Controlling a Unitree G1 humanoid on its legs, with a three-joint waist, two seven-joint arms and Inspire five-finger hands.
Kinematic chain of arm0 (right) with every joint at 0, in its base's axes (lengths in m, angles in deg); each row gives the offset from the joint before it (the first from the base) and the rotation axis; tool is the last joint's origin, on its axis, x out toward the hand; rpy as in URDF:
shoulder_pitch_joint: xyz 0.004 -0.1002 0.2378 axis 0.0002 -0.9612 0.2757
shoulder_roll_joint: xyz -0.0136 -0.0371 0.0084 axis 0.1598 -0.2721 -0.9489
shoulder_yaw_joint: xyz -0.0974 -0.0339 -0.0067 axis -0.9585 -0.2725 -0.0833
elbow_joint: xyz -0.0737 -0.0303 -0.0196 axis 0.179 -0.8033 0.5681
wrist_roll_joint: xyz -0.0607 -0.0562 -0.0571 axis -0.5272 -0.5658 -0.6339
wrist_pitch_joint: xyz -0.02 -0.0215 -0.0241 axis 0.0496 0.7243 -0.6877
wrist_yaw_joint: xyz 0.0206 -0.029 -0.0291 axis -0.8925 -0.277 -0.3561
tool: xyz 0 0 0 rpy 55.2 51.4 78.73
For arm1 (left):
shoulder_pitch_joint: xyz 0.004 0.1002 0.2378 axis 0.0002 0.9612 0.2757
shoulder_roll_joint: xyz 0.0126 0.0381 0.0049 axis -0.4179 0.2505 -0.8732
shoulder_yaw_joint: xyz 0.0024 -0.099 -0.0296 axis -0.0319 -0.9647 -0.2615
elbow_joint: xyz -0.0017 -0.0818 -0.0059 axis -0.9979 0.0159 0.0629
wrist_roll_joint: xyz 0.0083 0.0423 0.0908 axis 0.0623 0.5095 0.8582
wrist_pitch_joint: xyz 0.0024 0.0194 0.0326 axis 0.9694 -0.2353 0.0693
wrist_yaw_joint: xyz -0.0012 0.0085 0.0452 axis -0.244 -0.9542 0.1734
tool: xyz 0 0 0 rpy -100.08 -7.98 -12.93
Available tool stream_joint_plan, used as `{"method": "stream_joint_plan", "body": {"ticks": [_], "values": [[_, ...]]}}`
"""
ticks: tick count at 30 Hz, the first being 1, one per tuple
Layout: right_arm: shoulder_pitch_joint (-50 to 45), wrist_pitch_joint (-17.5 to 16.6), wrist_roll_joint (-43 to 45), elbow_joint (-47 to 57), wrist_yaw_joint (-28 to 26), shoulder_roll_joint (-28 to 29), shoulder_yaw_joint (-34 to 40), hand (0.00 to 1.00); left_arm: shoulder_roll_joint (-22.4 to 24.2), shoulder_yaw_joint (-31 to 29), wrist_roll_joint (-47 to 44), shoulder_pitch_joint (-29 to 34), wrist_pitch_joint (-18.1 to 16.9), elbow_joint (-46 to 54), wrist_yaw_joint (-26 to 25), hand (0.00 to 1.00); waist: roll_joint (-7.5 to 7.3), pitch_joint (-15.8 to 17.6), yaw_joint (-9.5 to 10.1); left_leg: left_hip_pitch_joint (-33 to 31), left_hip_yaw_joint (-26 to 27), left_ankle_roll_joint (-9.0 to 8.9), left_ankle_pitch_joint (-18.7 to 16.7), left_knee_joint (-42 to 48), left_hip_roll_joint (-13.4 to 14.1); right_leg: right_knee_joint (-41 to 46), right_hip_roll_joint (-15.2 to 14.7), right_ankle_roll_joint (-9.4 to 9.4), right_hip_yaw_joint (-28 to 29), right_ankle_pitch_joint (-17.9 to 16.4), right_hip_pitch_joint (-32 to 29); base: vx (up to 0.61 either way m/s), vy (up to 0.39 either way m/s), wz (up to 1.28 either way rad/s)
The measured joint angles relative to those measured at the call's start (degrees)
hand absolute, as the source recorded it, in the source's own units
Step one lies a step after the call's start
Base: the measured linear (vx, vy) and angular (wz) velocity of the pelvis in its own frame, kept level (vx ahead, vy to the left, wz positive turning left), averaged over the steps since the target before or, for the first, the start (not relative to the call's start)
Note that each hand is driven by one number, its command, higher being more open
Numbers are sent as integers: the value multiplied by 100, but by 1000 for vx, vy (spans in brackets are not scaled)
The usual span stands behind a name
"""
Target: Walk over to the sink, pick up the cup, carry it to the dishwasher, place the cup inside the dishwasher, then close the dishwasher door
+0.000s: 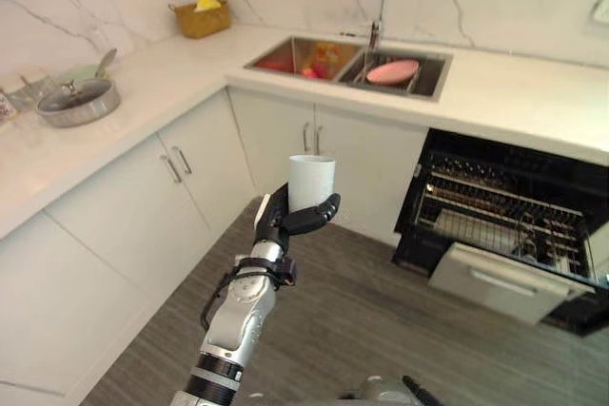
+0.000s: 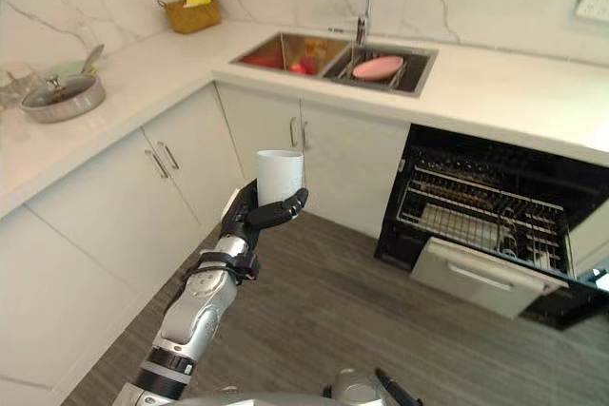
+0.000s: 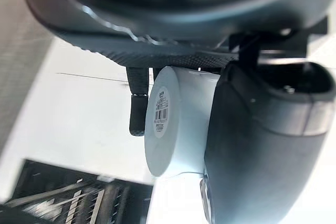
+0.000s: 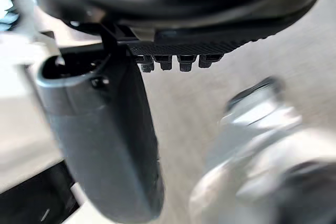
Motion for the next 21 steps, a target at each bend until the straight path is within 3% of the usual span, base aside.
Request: {"method": "stream_joint_plan", "body": {"ticks": [4,6,8,9,10,11,13,14,18,20,21], "values": [[592,-139,161,380,77,-117,-799,100,-20,-410,0,197,-34,380,-146,0,-42,24,143,-342,-623,-85,93,-2158,-514,-303,-51,47,860,22,328,365,83,-122],[782,-143,157,468,164,-96,-1062,100,-12,-446,0,250,-79,455,-219,0,-59,34,175,-429,-1078,-144,557,-3187,-622,-416,-150,164,1183,6,485,296,171,-92],[816,-135,104,449,171,-100,-1247,100,42,-467,0,332,-82,593,-269,0,-9,13,200,-339,-1527,-289,1409,-4236,-614,-406,-247,584,1537,-229,646,380,320,-89],[801,-123,80,429,172,-114,-1254,100,66,-475,0,373,-97,646,-282,0,53,6,195,-273,-1606,-394,1653,-4332,-544,-381,-212,649,1633,-302,702,313,319,-92],[748,-106,65,306,182,-79,-1295,100,60,-550,-1,432,-138,674,-286,0,47,14,226,-101,-1556,-490,2219,-4167,-560,-307,-290,786,1843,-476,839,236,300,-102],[677,-91,65,185,184,12,-1400,100,3,-750,-1,497,-169,698,-308,0,-202,34,242,-62,-1335,-361,1954,-3775,-711,-231,-504,886,1974,-602,907,273,338,-97],[554,-86,71,91,184,33,-1535,100,-82,-1053,-4,531,-171,784,-410,0,-382,41,208,-108,-1080,-206,1519,-3299,-844,-191,-764,971,2020,-652,928,280,334,-76],[457,-84,110,84,251,21,-1595,100,-128,-1208,-6,534,-172,874,-438,0,-409,42,188,-105,-927,-129,1290,-3076,-911,-179,-902,976,2063,-649,940,200,253,-64],[75,-86,208,361,470,106,-1627,100,-252,-1112,-3,460,-287,1209,-459,0,-439,13,102,155,-620,71,909,-2973,-1238,390,-1307,1009,2096,-629,798,164,229,-36],[-225,-87,199,1022,657,221,-1679,100,-226,-848,155,267,-362,1312,-491,0,-464,11,21,360,-485,216,731,-2946,-1440,1641,-1504,1130,2090,-514,280,152,189,-32],[-321,-94,182,1350,766,281,-1746,100,-226,-740,233,120,-369,1312,-512,0,-508,35,-48,516,-385,264,602,-2881,-1523,2603,-1605,1096,2111,-197,-148,139,167,-39]]}}
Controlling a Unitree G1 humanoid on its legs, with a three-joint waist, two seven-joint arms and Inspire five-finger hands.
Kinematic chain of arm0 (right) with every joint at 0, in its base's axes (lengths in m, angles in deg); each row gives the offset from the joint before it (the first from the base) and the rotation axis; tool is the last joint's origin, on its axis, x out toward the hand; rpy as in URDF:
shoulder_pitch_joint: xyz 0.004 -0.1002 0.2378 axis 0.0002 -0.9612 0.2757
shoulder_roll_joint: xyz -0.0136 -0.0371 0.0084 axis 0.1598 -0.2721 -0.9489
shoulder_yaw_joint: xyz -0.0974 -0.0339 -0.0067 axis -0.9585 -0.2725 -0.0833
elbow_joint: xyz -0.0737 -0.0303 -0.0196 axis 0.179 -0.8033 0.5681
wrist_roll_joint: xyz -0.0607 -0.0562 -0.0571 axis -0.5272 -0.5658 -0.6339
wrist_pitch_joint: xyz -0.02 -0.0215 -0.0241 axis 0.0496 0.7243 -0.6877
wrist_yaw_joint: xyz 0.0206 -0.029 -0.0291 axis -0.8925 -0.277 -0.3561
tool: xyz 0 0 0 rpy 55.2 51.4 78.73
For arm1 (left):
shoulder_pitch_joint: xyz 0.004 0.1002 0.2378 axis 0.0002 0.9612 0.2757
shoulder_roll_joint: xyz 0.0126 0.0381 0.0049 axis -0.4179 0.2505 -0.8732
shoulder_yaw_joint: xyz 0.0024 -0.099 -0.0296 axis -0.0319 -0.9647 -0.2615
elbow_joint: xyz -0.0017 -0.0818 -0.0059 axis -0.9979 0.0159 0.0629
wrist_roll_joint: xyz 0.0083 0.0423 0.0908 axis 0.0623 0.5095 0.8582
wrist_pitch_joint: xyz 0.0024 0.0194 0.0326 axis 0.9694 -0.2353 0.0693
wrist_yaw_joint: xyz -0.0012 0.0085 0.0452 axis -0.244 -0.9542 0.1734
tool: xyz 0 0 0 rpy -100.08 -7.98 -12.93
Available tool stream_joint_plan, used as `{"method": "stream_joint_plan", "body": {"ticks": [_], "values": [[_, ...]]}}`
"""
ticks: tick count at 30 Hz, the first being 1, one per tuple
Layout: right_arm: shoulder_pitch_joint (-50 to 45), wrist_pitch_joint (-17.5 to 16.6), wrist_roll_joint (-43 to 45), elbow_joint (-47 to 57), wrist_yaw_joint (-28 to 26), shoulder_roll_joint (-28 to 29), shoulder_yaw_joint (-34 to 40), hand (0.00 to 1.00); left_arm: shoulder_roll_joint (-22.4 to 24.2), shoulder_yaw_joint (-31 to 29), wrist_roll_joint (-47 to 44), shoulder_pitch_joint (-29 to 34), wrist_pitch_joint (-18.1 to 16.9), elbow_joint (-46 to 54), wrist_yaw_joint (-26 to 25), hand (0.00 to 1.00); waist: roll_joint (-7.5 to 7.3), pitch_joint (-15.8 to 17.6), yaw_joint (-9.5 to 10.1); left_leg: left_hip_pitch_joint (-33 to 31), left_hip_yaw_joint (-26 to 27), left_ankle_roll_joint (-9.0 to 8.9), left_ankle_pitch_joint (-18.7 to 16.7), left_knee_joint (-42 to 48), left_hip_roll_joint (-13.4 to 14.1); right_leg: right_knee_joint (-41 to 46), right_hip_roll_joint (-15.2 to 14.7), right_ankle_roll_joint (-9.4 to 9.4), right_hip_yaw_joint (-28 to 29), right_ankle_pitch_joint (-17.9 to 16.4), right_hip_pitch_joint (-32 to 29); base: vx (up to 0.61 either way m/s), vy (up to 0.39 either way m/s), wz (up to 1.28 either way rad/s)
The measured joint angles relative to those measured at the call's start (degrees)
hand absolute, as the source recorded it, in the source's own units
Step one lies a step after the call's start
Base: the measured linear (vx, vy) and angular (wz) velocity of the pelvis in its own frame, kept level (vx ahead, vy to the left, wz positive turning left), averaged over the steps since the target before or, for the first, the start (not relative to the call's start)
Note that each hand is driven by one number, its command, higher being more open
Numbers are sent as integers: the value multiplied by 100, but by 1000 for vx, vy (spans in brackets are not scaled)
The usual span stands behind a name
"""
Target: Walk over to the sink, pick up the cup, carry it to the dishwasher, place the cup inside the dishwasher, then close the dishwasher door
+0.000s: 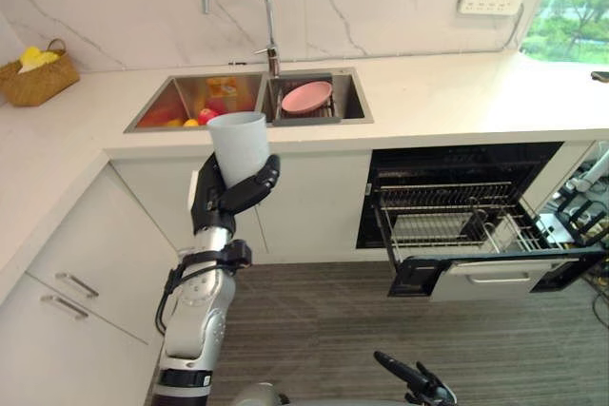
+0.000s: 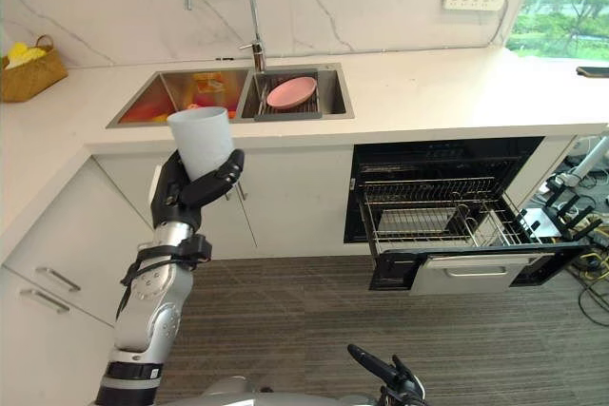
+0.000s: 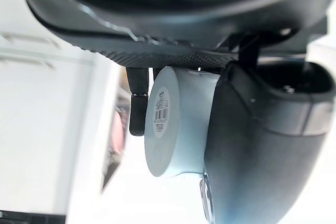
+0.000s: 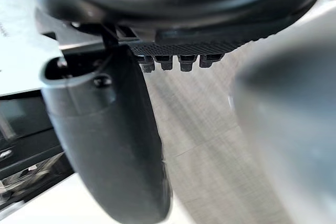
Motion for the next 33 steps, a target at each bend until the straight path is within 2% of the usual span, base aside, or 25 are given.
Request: {"method": "stream_joint_plan", "body": {"ticks": [1,2,3,4,5,6,7,8,9,10,11,13,16,18,19,20,21,22,24,26,27,28,30,31,33], "values": [[-18,-8,-35,110,53,32,-15,100,0,58,-1,-45,0,0,-13,0,-48,25,-20,143,96,24,-85,-21,-36,457,-73,-75,-1,271,-214,152,166,-69],[-62,-21,-150,253,87,14,-42,100,-3,171,-1,-61,1,-9,-61,0,-10,-2,-107,499,273,72,-187,-218,-62,1048,-160,-313,-36,790,-497,167,162,-83],[-86,-27,-233,363,74,17,-60,100,-10,180,-2,-63,-1,-19,-83,0,24,-22,-172,775,414,69,-210,-454,-53,1302,-155,-412,-156,817,-686,172,151,-92],[-99,-32,-304,453,54,20,-111,100,-14,160,-4,-73,-48,-17,-118,0,33,-26,-197,961,535,53,-211,-644,-38,1314,-105,-443,-357,623,-912,175,114,-89],[-100,-23,-419,565,-8,31,-150,100,-27,99,-4,-79,-156,-20,-153,0,46,-24,-230,1120,734,-19,-226,-836,42,1033,9,-455,-895,288,-1257,201,60,-94],[-98,-16,-550,626,-111,28,-151,100,-46,5,-5,-70,-181,-24,-160,0,103,-57,-238,1238,924,-145,-239,-980,146,326,189,-424,-1595,173,-1483,217,31,-83],[-98,-14,-604,642,-154,32,-153,100,-58,-62,-5,-62,-183,-23,-153,0,89,-62,-238,1286,1039,-227,-252,-1023,185,-161,283,-394,-1944,240,-1546,271,-2,-85],[-110,-12,-721,674,-231,60,-179,100,-122,-230,-7,-17,-204,-19,-160,0,-60,-138,-219,1341,1236,-245,-293,-970,139,-1242,478,-668,-2588,765,-1604,372,-7,-77],[-124,-12,-752,699,-257,61,-222,100,-117,-336,-11,30,-207,-26,-162,0,-86,-165,-209,1361,1246,-248,-345,-916,91,-1426,529,-1217,-2867,786,-1598,478,-15,-129],[-63,-11,-786,728,-309,-34,-260,100,-40,-554,-14,166,-164,-41,-235,0,96,-154,-168,1345,1072,-306,-402,-809,252,-1577,753,-1285,-2805,762,-1591,490,-25,-117],[-69,-13,-840,857,-340,-36,-258,100,10,-647,-12,171,-125,-106,-320,0,205,-107,-213,1317,808,-322,-509,-707,343,-1745,948,-1280,-2757,764,-1531,354,-25,-96],[-108,-9,-941,940,-333,8,-205,100,54,-547,-12,142,-131,-287,-332,0,268,-80,-292,1297,582,-321,-615,-633,505,-1871,1159,-1278,-2764,738,-1480,257,-26,-22],[-232,-11,-971,1421,-280,60,-17,100,201,-269,-2,230,-130,-551,-193,0,311,-53,-375,1165,503,-312,-685,-337,579,-1739,1130,-1152,-2831,331,-1525,161,-17,12],[-275,-10,-974,1709,-261,57,127,100,280,-143,1,398,-131,-554,-147,0,412,-2,-351,618,499,-315,-647,1030,818,-1787,1117,-1108,-2859,240,-1387,147,-26,13],[-331,-10,-973,1905,-260,37,213,100,297,-69,1,443,-131,-551,-147,0,544,47,-315,288,496,-324,-492,1878,1051,-1843,1192,-1118,-2870,201,-1249,183,-18,-3],[-393,-19,-965,2115,-316,0,317,100,339,-71,0,579,-137,-549,-145,0,711,61,-263,-202,488,-393,-169,3091,1433,-1982,1317,-1133,-2852,143,-963,203,3,-15],[-408,-27,-961,2163,-339,3,361,100,351,-80,0,646,-151,-547,-145,0,720,56,-233,-281,493,-397,-243,3225,1499,-2005,1322,-1168,-2808,129,-864,242,15,-25],[-434,-75,-958,2227,-355,10,421,100,366,-73,-1,714,-191,-547,-136,0,713,59,-213,-356,495,-383,-393,3176,1506,-2025,1286,-1186,-2756,86,-727,234,15,-30],[-451,-180,-988,2274,-375,-57,550,100,425,-67,-1,811,-350,-514,-102,0,690,61,-129,-571,483,-399,-656,2433,1456,-2204,1214,-1165,-2496,59,-503,246,25,-47],[-461,-181,-985,2321,-381,-93,610,100,428,-69,0,828,-418,-483,-114,0,620,48,-122,-680,332,-411,-656,1746,1324,-2212,1076,-1096,-2296,23,-477,210,76,-59],[-457,-217,-982,2455,-351,-114,658,100,457,-61,0,902,-454,-409,-115,0,609,34,-132,-702,-13,-483,-600,938,1145,-2218,944,-993,-2005,8,-477,242,144,-77],[-454,-253,-977,2529,-337,-159,673,100,471,-60,0,948,-460,-365,-118,0,605,28,-134,-687,-177,-534,-526,587,1082,-2219,890,-927,-1873,5,-476,259,185,-102],[-437,-430,-979,2831,-248,-153,801,100,486,-40,-1,1130,-476,-171,-89,0,606,2,-137,-603,-569,-642,-47,-368,1052,-2207,780,-649,-1374,22,-472,265,226,-102],[-431,-474,-981,2905,-203,-158,835,100,484,-42,-2,1152,-480,-149,-79,0,610,-1,-139,-581,-640,-658,99,-524,1063,-2200,769,-585,-1250,17,-471,200,194,-88],[-423,-600,-997,3178,-31,-204,1058,100,482,-46,-5,1202,-481,-116,-51,0,708,-87,-141,-478,-759,-678,601,-978,1055,-2163,785,-334,-880,-52,-538,213,308,-93]]}}
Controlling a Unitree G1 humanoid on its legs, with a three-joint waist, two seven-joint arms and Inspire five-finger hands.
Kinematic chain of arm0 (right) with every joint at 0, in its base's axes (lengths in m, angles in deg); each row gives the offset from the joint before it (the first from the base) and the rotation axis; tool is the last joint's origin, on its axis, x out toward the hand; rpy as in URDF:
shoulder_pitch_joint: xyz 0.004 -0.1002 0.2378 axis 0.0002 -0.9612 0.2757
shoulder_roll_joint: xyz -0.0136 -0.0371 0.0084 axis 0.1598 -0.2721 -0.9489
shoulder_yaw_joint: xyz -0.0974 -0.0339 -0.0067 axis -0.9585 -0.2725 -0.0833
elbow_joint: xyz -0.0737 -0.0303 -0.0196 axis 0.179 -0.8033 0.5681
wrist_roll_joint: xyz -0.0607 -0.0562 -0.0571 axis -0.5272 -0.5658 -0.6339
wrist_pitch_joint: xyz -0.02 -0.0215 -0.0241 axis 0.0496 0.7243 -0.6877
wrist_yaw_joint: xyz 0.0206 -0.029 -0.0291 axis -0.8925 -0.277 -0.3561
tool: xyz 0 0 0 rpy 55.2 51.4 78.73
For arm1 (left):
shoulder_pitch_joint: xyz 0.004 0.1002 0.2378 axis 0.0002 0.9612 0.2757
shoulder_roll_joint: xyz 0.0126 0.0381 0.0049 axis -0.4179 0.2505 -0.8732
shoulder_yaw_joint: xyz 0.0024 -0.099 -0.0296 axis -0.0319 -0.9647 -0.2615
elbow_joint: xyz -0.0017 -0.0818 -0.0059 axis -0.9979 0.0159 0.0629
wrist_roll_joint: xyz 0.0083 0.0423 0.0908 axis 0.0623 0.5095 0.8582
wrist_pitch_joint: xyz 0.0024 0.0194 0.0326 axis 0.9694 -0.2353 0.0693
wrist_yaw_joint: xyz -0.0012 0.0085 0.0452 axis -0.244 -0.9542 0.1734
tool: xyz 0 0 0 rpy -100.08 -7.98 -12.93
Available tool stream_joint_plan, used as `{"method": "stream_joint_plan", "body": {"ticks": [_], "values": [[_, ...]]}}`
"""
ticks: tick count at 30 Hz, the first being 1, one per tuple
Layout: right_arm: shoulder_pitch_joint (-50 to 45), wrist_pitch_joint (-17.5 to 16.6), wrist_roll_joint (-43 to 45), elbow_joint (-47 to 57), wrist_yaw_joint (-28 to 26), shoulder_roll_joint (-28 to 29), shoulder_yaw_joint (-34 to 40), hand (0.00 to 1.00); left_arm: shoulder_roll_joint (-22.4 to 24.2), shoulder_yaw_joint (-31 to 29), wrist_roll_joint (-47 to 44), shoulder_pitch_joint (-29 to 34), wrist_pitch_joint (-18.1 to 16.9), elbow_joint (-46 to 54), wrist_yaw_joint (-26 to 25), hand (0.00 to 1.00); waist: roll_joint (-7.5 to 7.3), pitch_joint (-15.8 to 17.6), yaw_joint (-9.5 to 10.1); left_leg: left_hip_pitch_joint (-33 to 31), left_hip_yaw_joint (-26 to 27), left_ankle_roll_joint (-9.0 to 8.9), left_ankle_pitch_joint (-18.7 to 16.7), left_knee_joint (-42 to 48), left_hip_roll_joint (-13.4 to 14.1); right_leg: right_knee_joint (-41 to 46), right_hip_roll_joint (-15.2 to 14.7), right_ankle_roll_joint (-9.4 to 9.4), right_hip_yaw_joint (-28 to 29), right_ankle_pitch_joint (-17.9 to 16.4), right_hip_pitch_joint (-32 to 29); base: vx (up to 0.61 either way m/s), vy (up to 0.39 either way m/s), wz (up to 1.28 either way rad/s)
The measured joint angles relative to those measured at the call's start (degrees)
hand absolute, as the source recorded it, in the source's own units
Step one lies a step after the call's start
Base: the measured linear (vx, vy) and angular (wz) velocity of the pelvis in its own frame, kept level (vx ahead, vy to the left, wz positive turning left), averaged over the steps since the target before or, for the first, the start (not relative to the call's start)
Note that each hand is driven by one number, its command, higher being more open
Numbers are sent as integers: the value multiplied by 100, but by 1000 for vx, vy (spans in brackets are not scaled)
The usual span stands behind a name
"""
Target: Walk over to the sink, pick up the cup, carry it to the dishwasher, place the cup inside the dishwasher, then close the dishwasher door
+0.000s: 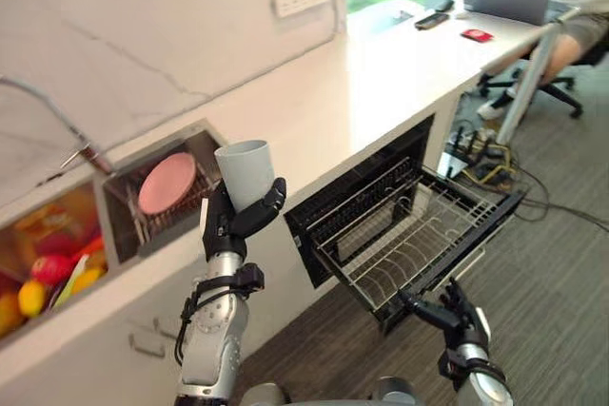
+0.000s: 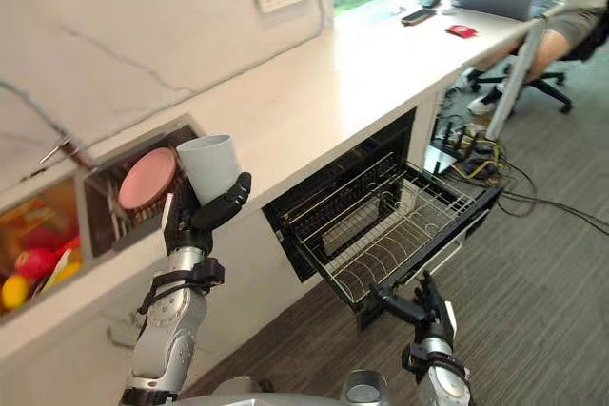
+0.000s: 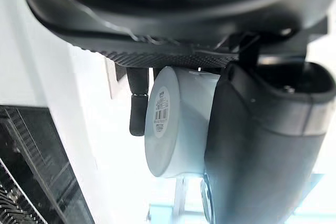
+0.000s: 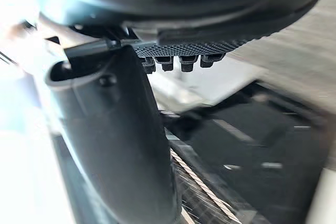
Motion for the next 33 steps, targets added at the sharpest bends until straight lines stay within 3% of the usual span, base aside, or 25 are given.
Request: {"method": "stream_joint_plan", "body": {"ticks": [1,2,3,4,8,12,16,19,23,27,33], "values": [[1,-29,-16,192,107,-46,189,100,-9,-7,-2,65,-4,57,3,0,105,-97,-16,103,-19,-9,362,-162,-28,90,55,166,207,-85,-93,247,452,-95],[35,-54,-70,216,191,-4,273,100,-69,-35,-5,75,-11,54,7,0,48,-134,-20,151,55,-290,451,-137,-66,161,0,259,342,-141,-120,201,379,-79],[-2,-69,-174,331,376,88,428,100,-180,-79,-16,110,-10,51,16,0,-146,-250,-107,265,239,-142,375,-185,-324,119,-255,405,423,-137,-124,198,367,-54],[-13,-96,-219,415,468,150,562,100,-242,-156,-21,108,-12,64,17,0,-235,-302,-153,321,363,-69,358,-267,-448,-2,-404,516,433,-74,-114,162,305,-52],[-17,-177,-232,969,832,488,1297,100,-317,-489,-34,-57,-15,137,63,0,-299,-343,-335,400,687,234,204,-348,-747,-725,-754,829,291,477,66,99,263,-32],[-7,-314,-224,1379,657,756,1474,100,-283,-488,-130,-168,-17,361,156,0,-299,-342,-328,457,1032,371,70,-361,-758,-1113,-778,834,63,980,71,-3,142,-47],[127,-325,262,2332,-404,936,930,100,-265,-551,-126,-368,-33,407,184,0,-294,-346,-204,468,1554,436,-105,-436,-682,-1783,-699,677,-589,1650,38,-83,94,-80],[322,-304,833,2896,-1282,919,234,100,-140,-565,-131,-401,-38,514,236,0,-320,-332,-184,481,1615,438,-104,-462,-689,-1848,-705,632,-987,1737,35,-21,18,-22],[795,66,1603,2995,-2183,740,-538,100,47,-452,-148,-495,-264,526,360,0,-336,-329,23,407,1406,408,11,-443,-670,-2001,-649,635,-1221,1754,154,28,-35,20],[1105,450,2231,2980,-2554,598,-880,100,80,-350,4,-585,-560,371,404,0,-368,-317,194,364,1168,408,51,-449,-675,-2269,-608,632,-1506,1842,398,37,-32,35],[1598,837,3295,2818,-2682,440,-1084,100,45,-180,1094,-686,-833,-4,408,0,-491,-263,299,367,964,429,65,-456,-686,-2453,-612,607,-1752,2034,607,-8,4,17]]}}
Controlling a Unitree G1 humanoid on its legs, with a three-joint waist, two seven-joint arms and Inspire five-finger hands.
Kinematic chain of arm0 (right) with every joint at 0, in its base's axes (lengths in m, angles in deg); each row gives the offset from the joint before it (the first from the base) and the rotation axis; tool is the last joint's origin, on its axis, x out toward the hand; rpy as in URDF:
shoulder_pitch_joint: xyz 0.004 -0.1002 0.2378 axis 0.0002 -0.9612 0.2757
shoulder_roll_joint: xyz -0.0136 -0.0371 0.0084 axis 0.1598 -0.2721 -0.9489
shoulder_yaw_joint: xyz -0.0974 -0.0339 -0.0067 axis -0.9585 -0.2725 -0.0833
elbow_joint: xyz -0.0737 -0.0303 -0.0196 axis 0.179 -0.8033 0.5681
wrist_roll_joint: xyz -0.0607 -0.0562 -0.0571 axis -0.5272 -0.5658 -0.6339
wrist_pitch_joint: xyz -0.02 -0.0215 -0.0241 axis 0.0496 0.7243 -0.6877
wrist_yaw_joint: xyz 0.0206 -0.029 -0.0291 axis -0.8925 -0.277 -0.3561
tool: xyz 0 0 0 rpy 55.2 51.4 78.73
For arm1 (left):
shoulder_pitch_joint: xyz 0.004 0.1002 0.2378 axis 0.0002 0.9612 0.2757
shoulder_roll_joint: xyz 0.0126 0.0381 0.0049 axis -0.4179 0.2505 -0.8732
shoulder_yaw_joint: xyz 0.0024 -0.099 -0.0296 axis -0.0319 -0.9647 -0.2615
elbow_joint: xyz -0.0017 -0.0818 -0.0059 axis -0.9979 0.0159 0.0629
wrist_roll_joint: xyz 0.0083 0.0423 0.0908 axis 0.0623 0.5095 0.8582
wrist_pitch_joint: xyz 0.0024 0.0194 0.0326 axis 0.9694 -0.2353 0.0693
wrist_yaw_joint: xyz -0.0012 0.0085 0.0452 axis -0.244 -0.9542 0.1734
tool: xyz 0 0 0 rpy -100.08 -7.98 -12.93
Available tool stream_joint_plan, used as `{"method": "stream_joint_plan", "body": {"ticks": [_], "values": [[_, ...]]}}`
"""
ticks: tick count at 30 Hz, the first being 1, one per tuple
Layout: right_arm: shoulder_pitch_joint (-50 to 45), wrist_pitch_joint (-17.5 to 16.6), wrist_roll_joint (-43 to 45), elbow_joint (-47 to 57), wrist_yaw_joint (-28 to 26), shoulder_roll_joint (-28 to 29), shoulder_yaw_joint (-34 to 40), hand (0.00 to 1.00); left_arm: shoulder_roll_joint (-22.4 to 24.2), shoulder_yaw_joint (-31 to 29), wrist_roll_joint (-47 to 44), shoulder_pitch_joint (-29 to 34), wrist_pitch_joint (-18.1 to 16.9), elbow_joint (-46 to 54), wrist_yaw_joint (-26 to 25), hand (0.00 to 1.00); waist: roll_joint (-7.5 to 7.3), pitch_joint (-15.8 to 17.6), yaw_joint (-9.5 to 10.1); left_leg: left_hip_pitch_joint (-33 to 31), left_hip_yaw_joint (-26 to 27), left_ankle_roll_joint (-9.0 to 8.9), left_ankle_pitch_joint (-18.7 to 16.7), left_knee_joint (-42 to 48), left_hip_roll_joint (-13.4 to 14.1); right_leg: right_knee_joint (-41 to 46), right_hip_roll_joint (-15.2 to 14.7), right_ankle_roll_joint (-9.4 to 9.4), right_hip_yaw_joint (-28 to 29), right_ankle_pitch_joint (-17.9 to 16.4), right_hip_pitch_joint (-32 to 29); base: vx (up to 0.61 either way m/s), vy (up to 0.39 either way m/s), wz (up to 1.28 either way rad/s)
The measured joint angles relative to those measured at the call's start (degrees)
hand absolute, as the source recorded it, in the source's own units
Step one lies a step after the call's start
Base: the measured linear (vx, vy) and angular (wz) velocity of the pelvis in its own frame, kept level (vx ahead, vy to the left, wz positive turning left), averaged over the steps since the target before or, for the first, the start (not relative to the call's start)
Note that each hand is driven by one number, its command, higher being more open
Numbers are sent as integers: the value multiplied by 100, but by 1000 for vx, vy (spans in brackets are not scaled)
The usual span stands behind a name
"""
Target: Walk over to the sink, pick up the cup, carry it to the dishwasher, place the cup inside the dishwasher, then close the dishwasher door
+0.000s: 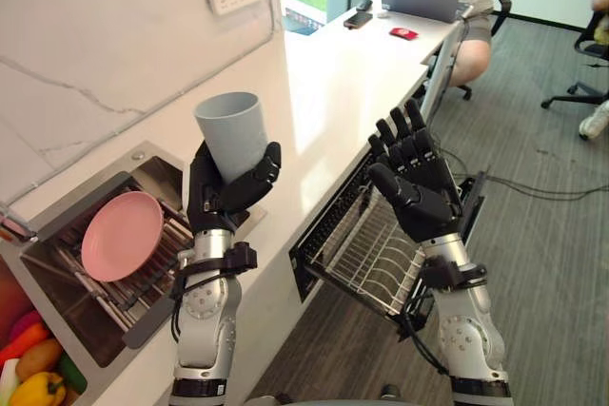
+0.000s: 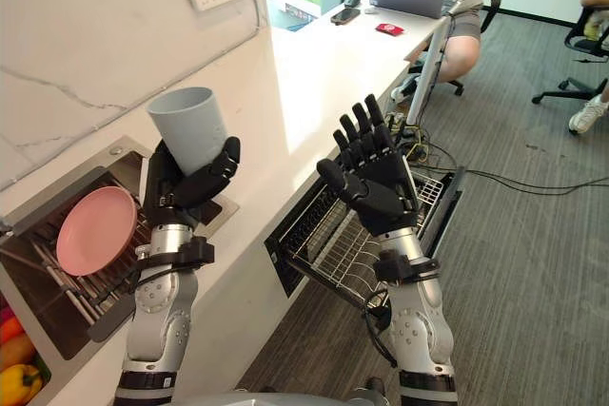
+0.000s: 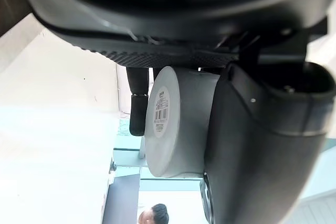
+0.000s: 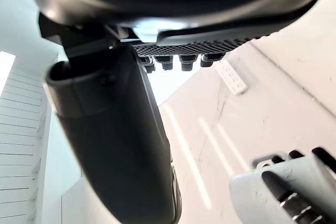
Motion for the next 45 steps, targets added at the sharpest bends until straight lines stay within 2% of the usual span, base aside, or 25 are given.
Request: {"method": "stream_joint_plan", "body": {"ticks": [2,8,12,17,24,25,34,38,39,45], "values": [[34,75,157,-74,9,-14,-100,100,-135,185,316,-55,-151,-110,46,0,-88,-10,19,12,-57,10,5,-2,-20,-11,-19,-10,-69,18,57,-29,7,14],[332,172,147,-241,49,-214,-535,100,-311,532,584,-101,-157,-169,443,0,-93,-6,38,-3,-109,69,38,-25,-83,-28,-81,-10,-149,35,85,-48,6,6],[561,364,133,-300,56,-411,-763,100,-374,747,683,-104,-157,-172,757,0,-93,-6,45,-8,-125,69,72,-71,-93,-49,-80,-10,-193,35,86,-44,-16,2],[897,457,-170,-559,298,-649,-977,100,-457,845,683,-109,-159,-173,986,0,-93,-7,48,-2,-195,61,185,-179,-105,-51,-74,-10,-246,35,87,-35,-21,7],[1041,457,-729,-574,770,-673,-1260,100,-587,904,683,-127,-157,-174,1023,0,-92,-8,67,27,-283,64,289,-297,-131,-51,-80,-10,-338,34,114,-37,-17,7],[1090,456,-791,-588,834,-672,-1276,0,-585,910,682,-133,-156,-174,1000,0,-90,-9,78,33,-283,63,292,-298,-131,-51,-80,-10,-338,34,121,-36,-14,-2],[1341,401,-1667,-587,1460,-673,-1488,0,-574,935,677,-187,-37,-156,712,0,-91,-16,102,45,-263,48,326,-309,-132,-61,-79,-26,-320,22,121,-33,-15,-2],[1431,98,-1941,-574,1869,-669,-1678,0,-481,1033,621,-188,-38,-110,489,0,-91,-29,143,50,-110,46,326,-318,-125,-65,-77,-45,-196,8,34,-36,-16,-18],[1432,59,-1955,-541,1963,-668,-1755,0,-495,1033,621,-187,-41,-89,432,100,-89,-36,123,57,-89,41,329,-323,-117,-66,-69,-48,-177,5,26,-31,-21,-14],[1432,-176,-2466,-409,2711,-569,-2113,0,-508,1028,640,-183,-51,-106,209,100,-96,-101,124,125,-69,-5,384,-428,-93,-66,-13,-88,-159,-24,29,-14,-13,-3]]}}
